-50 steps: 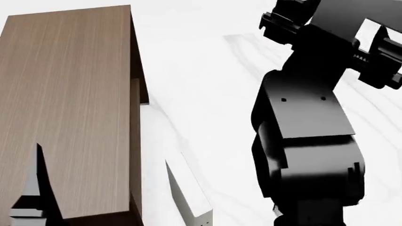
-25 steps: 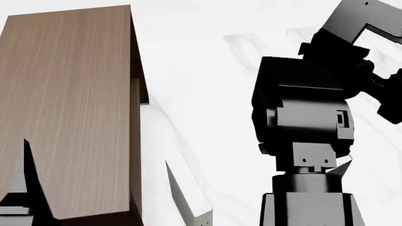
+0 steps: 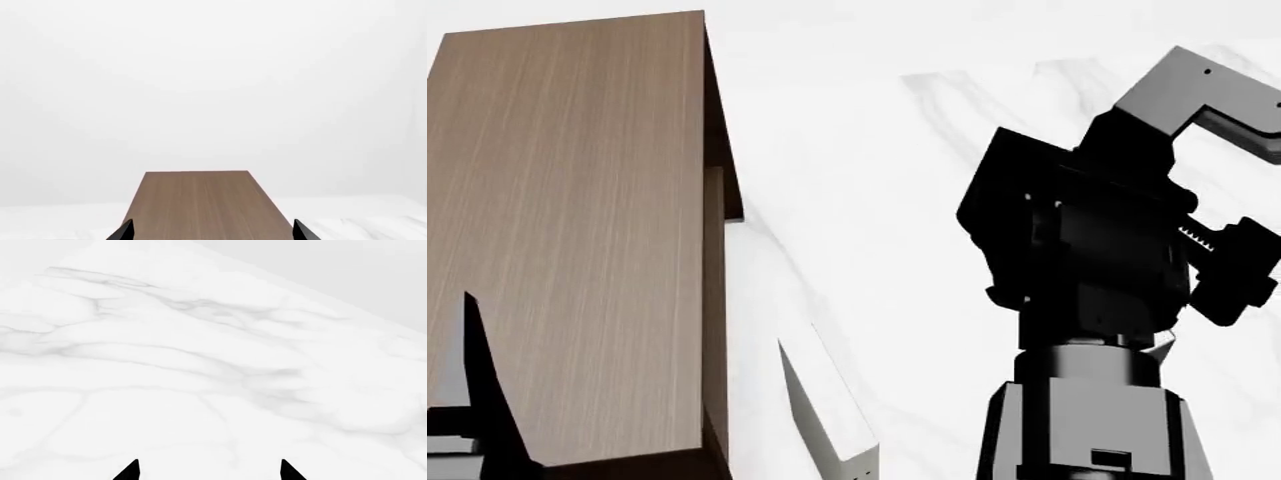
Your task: Pick up the book in the middle and place it on the cabinet shelf.
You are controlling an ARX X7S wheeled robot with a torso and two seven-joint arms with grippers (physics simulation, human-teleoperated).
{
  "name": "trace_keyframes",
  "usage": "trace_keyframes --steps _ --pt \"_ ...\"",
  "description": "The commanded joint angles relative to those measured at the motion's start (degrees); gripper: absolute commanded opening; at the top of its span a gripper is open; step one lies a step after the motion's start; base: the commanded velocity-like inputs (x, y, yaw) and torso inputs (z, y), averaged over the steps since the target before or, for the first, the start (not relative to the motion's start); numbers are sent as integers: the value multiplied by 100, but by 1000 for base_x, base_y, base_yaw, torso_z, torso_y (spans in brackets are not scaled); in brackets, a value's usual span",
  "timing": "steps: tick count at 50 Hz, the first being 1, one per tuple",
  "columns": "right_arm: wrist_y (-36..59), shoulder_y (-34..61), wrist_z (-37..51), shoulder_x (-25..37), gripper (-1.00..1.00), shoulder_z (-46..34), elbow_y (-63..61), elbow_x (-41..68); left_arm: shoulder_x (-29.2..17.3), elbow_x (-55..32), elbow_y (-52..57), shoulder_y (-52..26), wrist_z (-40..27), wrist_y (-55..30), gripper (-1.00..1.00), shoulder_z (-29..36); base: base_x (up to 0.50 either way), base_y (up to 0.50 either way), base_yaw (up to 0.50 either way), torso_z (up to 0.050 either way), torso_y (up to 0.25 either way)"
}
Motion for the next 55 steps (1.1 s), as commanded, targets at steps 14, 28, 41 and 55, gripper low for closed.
trace_keyframes --steps 14,28,41,55 --pt "-92 84 -177 61 100 153 377 660 -96 -172 58 -8 -99 84 100 -63 0 0 0 0 0" --pt "-85 -74 -199 87 100 148 285 896 -147 -191 45 -12 -145 118 100 -29 0 0 0 0 0" --pt "-136 89 -349 128 100 118 518 1028 -195 -215 64 -17 -209 136 100 0 0 0 0 0 0" --pt "-117 -115 -276 154 100 433 525 1414 -230 -268 62 -57 -280 137 100 29 0 0 0 0 0"
